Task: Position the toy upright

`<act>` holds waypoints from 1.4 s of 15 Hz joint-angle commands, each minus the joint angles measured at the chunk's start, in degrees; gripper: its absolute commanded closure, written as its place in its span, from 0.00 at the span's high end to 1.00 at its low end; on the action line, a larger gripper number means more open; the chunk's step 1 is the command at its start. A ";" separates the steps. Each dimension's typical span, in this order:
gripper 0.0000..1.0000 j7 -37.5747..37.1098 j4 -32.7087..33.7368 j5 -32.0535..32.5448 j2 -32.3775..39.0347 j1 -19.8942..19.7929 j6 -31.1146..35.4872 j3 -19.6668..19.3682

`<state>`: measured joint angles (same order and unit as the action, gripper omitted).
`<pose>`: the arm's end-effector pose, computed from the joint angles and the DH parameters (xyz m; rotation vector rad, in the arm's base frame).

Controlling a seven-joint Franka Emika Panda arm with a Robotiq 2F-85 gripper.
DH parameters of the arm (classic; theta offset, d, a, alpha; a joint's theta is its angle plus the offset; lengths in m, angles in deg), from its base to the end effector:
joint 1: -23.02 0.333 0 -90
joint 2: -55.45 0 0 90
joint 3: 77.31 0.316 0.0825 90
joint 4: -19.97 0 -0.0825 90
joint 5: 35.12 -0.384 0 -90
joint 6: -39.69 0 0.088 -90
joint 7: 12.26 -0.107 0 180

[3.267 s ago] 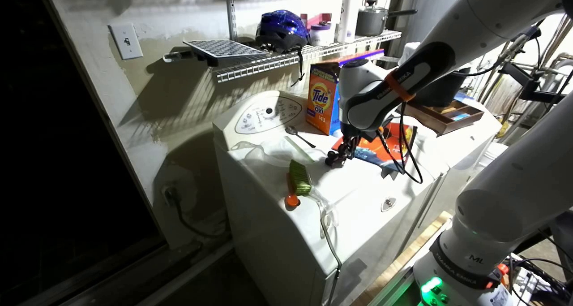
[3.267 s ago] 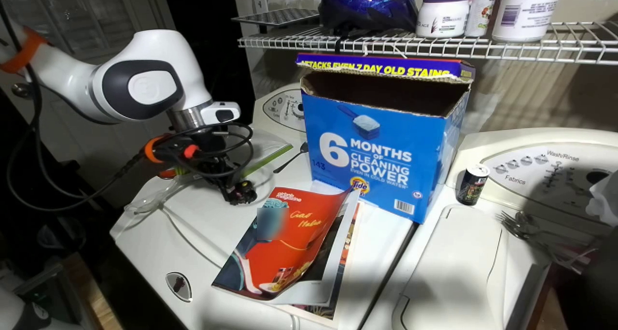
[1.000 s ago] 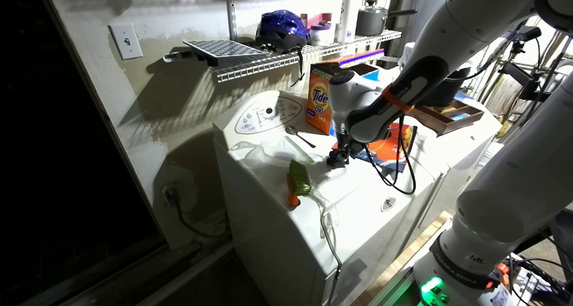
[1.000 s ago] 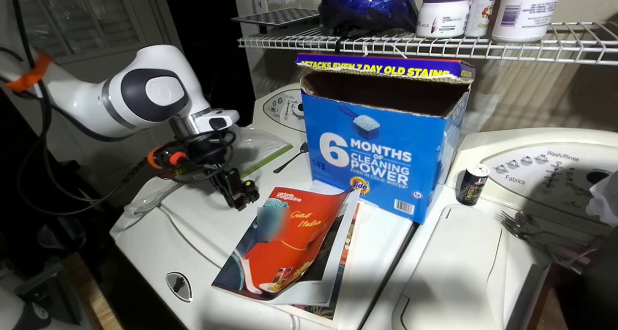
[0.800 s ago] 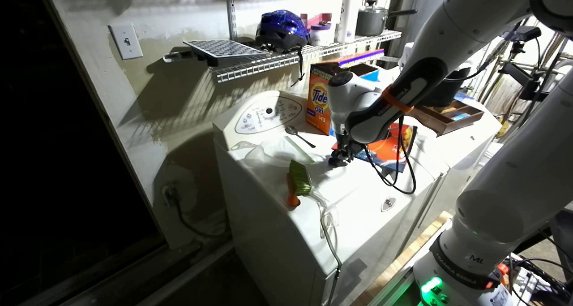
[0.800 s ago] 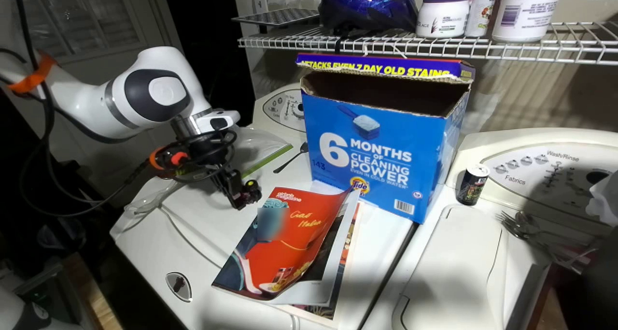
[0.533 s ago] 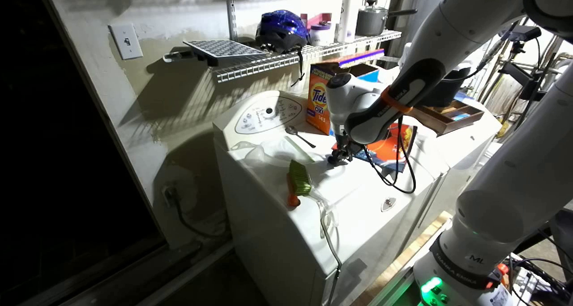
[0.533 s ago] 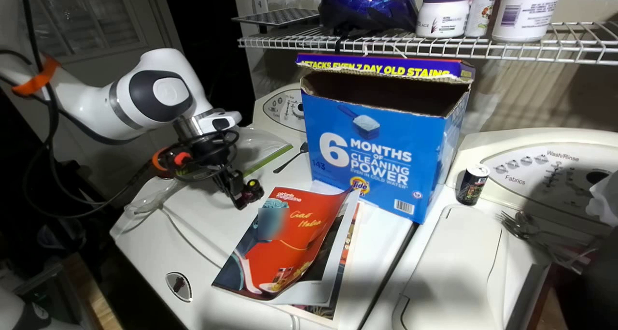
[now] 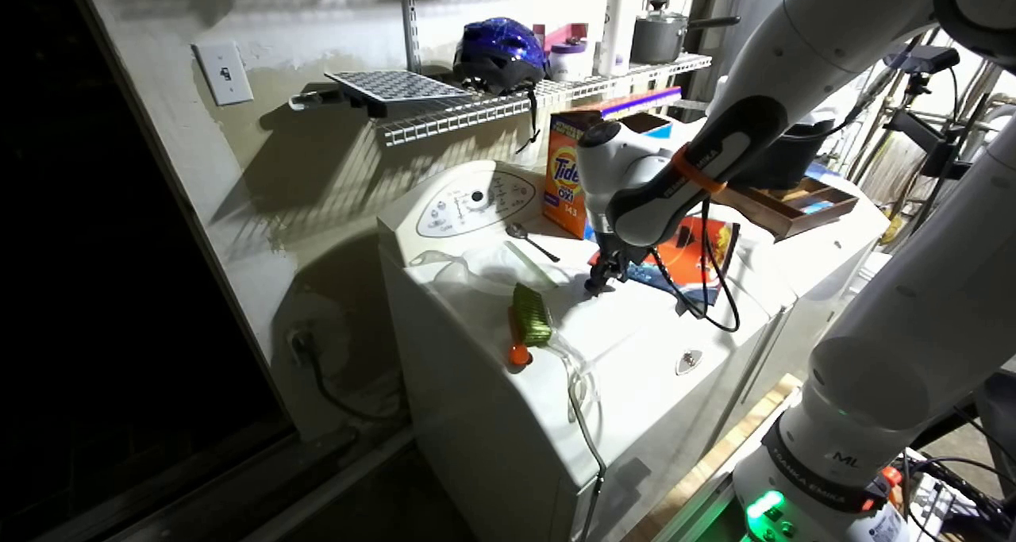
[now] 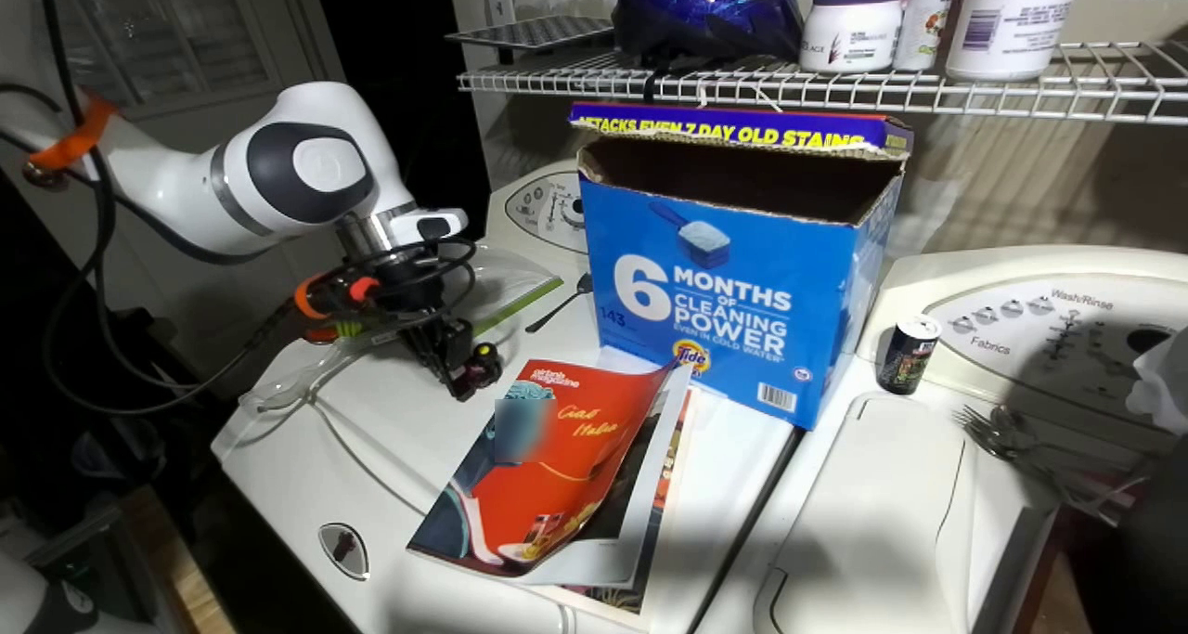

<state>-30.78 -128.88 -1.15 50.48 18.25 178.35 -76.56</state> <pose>0.4251 -0.0325 0.2793 2.7621 0.1034 -0.0569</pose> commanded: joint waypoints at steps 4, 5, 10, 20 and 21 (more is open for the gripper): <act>0.00 20.11 6.17 -7.30 -1.61 1.46 -17.12 -0.42; 0.00 20.15 7.52 -6.10 -1.01 1.49 -19.95 -0.17; 0.00 13.15 13.39 5.56 3.34 3.39 -32.79 2.47; 0.00 9.23 18.78 24.11 15.38 11.72 -46.66 6.43; 0.00 9.62 18.92 25.91 16.38 12.50 -47.52 6.76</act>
<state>-20.63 -112.32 19.35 62.33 28.52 134.82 -70.75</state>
